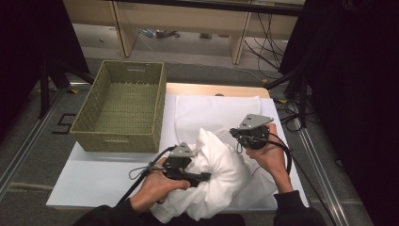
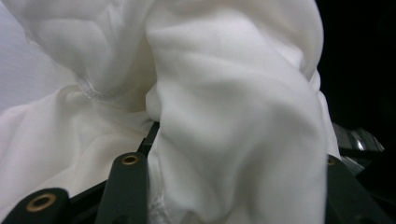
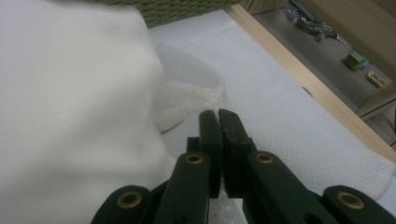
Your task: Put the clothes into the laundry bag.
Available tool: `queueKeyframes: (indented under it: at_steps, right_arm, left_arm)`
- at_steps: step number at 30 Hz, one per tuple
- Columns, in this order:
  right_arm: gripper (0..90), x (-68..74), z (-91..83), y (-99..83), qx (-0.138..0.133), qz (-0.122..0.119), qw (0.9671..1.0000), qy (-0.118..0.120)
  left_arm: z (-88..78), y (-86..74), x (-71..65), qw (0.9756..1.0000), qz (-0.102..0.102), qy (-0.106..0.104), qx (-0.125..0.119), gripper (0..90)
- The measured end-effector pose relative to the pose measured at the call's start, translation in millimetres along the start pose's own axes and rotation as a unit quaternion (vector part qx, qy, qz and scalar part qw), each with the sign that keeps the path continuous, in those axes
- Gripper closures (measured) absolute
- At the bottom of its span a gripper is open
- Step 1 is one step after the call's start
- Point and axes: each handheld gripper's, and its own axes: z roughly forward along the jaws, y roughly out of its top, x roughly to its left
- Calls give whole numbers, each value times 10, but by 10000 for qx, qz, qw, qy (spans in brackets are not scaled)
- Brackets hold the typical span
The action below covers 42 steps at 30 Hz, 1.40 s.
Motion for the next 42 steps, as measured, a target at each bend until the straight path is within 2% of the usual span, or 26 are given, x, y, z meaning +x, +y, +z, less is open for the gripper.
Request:
queueKeyframes:
  at_steps: [1,3,5,6,8,10,12,14,15,17,19,21,22,23,25,28,29,31,32,33,34,36,37,38,41,42]
  right_arm:
    - [898,11,-14,8,-1,59,10000,-27]
    - [898,12,-26,25,-50,-23,10000,-1]
    - [898,22,-42,34,-71,-12,10000,19]
    - [898,24,-50,41,-104,-31,9999,3]
    - [898,37,-71,55,-127,-47,9999,16]
    - [898,53,-96,70,-152,-58,9999,39]
    - [899,75,-128,91,-190,-51,9998,45]
    - [899,96,-152,121,-246,-116,9996,114]
    - [898,108,-161,136,-259,-128,9995,102]
    - [899,122,-174,164,-282,-165,9994,91]
    - [899,130,-179,180,-299,-208,9993,114]
    - [899,153,-188,186,-278,-78,9995,125]
    - [899,159,-196,188,-266,-65,9995,125]
    - [899,151,-194,190,-335,-212,9991,152]
    - [899,170,-220,189,-333,-209,9990,189]
    - [899,199,-257,199,-346,-247,9989,205]
    - [899,204,-269,204,-351,-248,9988,214]
    - [900,203,-293,226,-424,-272,9986,186]
    - [900,210,-306,238,-409,-244,9987,190]
    - [900,212,-304,243,-410,-251,9987,177]
    - [900,217,-295,241,-390,-241,9988,176]
    - [900,212,-268,213,-290,-230,9992,134]
    - [900,203,-251,192,-278,-265,9991,156]
    - [900,197,-243,166,-242,-236,9993,157]
    - [900,172,-227,85,-190,-143,9996,183]
    - [899,161,-221,71,-191,-166,9995,189]
  left_arm:
    - [72,1,-10,9999,47,-95,55,528]
    - [183,12,-46,9991,131,-299,270,529]
    - [241,36,-40,9980,390,-362,329,528]
    - [253,50,-39,9983,285,-369,354,529]
    - [271,77,20,9987,254,-362,254,531]
    - [246,125,93,9999,2,-121,100,535]
    - [193,179,151,9999,-105,9,8,536]
    - [118,253,177,9997,-114,200,-108,536]
    - [104,279,177,9997,-24,211,-86,536]
    - [168,286,142,9998,67,-21,166,530]
    - [323,248,87,9987,189,-243,406,528]
    - [445,229,93,9981,103,-359,482,526]
    - [486,234,119,9982,85,-307,508,527]
    - [499,256,175,9985,-114,-271,468,528]
    - [453,312,279,9988,-313,-180,323,530]
    - [309,420,417,9977,-593,290,-120,530]
    - [274,446,445,9962,-656,522,-240,529]
    - [340,439,465,9952,-645,704,-224,516]
    - [398,423,466,9958,-583,703,-57,503]
    - [479,403,485,9969,-407,620,247,488]
    - [590,373,482,9966,-490,567,333,468]
    - [795,340,489,9954,-747,576,186,406]
    - [831,341,524,9947,-835,575,172,376]
    - [862,345,535,9934,-985,587,11,344]
    - [774,373,519,9949,-897,472,9,248]
    - [699,387,503,9960,-764,470,24,222]
